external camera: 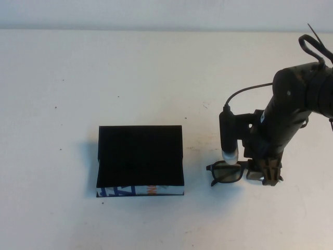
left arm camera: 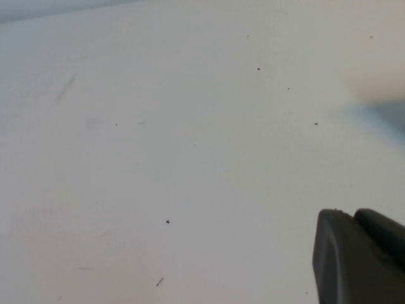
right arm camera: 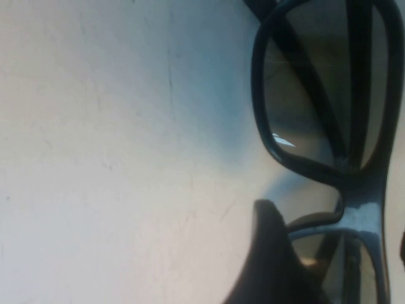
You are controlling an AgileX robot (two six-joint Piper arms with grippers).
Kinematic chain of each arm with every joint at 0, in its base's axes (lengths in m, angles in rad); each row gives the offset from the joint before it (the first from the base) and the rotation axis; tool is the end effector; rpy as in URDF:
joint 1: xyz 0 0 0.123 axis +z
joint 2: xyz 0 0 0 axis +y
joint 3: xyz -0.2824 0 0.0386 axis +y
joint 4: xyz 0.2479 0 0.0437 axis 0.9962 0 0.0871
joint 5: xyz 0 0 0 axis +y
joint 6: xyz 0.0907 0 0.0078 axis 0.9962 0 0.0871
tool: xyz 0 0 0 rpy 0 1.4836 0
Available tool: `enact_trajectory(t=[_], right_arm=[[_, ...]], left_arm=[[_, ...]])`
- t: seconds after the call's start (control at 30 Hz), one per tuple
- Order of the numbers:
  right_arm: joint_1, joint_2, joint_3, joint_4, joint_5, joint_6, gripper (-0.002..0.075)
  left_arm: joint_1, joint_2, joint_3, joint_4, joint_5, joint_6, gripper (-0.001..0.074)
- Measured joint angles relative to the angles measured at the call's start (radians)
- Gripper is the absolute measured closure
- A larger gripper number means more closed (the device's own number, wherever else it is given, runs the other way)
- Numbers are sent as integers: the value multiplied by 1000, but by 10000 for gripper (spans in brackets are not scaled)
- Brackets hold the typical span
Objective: Return glasses to glasses case
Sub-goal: Pick up the glasses from the table
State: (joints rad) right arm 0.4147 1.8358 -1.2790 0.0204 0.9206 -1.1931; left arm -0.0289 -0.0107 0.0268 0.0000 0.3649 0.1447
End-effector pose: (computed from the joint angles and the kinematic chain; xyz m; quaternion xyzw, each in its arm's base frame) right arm 0.3298 0.1468 0.2020 -0.7133 0.6949 -0.0262 0.0867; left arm 0.0528 -0.0015 0.1718 0.0696 0.8000 0.0345 0.5950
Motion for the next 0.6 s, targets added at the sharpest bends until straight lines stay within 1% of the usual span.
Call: enact_trajectory(t=[0.6], right_arm=[[6, 2, 0, 2, -14, 0, 349]], left_arm=[[0, 0, 0, 0, 0, 0, 736]])
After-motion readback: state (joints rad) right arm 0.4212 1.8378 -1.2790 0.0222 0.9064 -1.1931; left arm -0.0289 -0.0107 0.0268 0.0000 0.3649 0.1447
